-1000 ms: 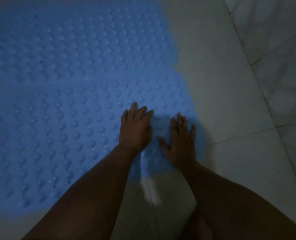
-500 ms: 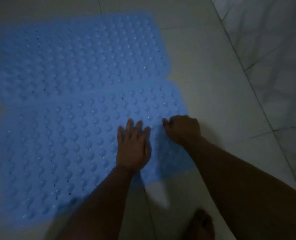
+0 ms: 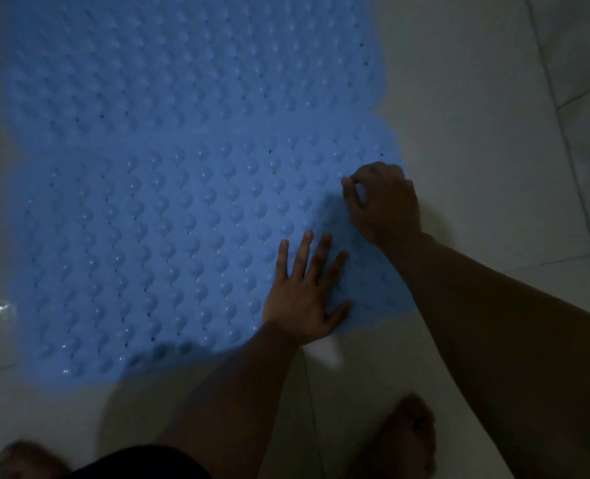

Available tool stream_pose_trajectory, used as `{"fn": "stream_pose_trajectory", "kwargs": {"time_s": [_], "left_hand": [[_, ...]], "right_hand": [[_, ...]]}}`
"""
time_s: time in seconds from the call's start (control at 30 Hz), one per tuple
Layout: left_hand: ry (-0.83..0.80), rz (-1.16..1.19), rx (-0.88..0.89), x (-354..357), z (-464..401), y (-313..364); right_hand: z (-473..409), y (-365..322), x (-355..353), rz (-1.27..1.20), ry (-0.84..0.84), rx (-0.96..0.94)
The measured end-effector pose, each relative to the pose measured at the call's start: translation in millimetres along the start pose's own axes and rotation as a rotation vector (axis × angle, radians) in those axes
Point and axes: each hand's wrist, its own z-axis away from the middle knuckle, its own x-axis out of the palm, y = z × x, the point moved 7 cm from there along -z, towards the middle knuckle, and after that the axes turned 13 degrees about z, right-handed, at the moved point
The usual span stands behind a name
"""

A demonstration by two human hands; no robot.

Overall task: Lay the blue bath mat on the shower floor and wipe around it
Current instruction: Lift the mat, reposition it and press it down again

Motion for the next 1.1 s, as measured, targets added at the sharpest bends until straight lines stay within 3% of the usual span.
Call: {"fn": "stream_pose_trajectory", "kwargs": {"time_s": [0.17,0.23,0.3,0.4,0.47,0.6,0.83,1.1], "left_hand": [[-0.072,0.135,-0.025,-11.5,-0.3,0.5],[0.023,0.323,-0.02,-38.1,-5.1,-8.8],[0.217,0.448,-0.108,-78.8,-1.8,-41.9],[0.341,0.291,-0.264,-120.4,22.7,-102.9],[0.337,0.149,-0.342,-130.8,43.2,-138.0],[0.317,0.034,-0.37,-130.5,70.7,-172.4],[0.382,0.007,-0.422,-127.5,92.4,-190.0],[0.353,0.017,-0.475,-131.5,118.4,-202.8]], "right_hand": [[13.6,-18.9,-23.5,-0.039,-0.027,-0.109],[8.2,-35.5,-36.4,-0.029,-0.052,-0.15],[6.6,-54.5,-46.0,-0.031,-0.073,-0.118],[35.0,-95.7,-35.2,-0.043,-0.115,-0.144],[74.6,-136.2,-11.3,-0.003,-0.146,-0.235],[141.6,-206.1,32.4,0.047,-0.369,-0.28],[150.5,-216.7,41.4,0.083,-0.339,-0.21],[145.0,-216.7,36.5,0.047,-0.44,-0.192]]}}
